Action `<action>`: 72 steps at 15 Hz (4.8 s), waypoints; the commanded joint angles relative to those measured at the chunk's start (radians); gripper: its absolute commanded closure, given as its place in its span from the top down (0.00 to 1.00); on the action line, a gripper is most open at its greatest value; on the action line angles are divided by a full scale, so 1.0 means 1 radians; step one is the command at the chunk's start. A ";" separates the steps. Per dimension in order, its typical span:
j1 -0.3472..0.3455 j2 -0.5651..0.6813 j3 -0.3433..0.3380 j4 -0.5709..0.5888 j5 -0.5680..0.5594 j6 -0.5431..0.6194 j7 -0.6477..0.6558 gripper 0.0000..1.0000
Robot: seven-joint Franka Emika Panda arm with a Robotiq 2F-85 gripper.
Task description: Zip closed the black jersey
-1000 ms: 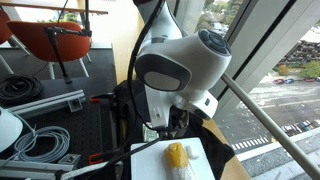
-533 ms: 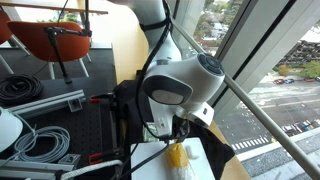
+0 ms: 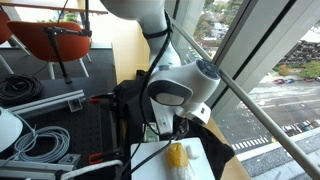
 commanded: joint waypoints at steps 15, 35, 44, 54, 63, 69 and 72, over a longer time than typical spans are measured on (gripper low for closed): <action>0.009 0.063 0.012 0.049 -0.060 0.020 0.085 1.00; -0.001 0.068 0.007 0.038 -0.073 0.026 0.090 0.02; 0.023 0.031 0.012 -0.002 -0.084 0.040 0.093 0.02; 0.130 -0.020 0.005 -0.098 -0.183 0.149 0.149 0.02; 0.231 -0.013 0.026 -0.088 -0.235 0.147 0.187 0.02; 0.244 0.013 0.089 -0.049 -0.227 0.122 0.162 0.02; 0.230 0.021 0.137 -0.025 -0.216 0.108 0.137 0.02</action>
